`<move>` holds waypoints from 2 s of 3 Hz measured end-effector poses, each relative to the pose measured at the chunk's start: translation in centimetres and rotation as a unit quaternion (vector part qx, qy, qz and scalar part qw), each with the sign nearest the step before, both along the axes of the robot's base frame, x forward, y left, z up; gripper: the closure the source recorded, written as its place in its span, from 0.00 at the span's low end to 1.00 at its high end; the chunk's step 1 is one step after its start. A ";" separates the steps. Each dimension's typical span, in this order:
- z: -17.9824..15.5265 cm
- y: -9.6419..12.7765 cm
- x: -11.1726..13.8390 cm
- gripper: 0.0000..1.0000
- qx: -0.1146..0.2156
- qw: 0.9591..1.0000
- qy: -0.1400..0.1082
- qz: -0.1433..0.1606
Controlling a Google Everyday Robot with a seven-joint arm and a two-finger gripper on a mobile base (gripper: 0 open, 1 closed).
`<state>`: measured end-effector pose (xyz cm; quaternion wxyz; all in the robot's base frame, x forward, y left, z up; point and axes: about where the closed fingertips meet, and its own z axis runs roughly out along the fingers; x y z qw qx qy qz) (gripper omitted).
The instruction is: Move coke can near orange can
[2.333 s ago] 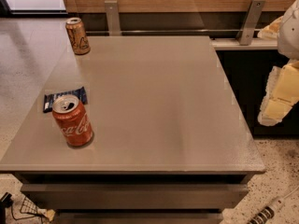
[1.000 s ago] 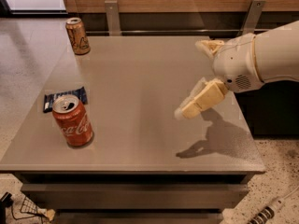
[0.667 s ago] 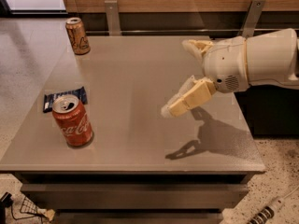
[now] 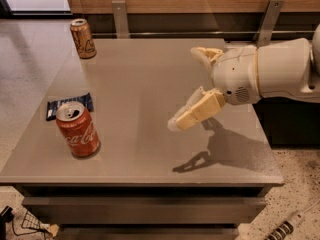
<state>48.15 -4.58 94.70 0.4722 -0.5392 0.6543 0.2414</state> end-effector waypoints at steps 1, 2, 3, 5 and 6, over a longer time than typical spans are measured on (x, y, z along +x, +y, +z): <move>-2.1 2.1 -0.6 0.00 0.026 1.000 0.004 0.012; -4.1 5.0 -0.7 0.00 0.065 0.997 0.008 0.034; -5.1 7.6 -1.0 0.00 0.090 0.994 0.013 0.053; -6.3 13.9 -2.2 0.00 0.123 0.988 0.021 0.086; -6.7 16.5 -2.4 0.00 0.140 0.984 0.023 0.103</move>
Offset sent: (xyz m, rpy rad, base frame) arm -0.0060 0.0781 -0.0676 0.2315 0.0299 0.1119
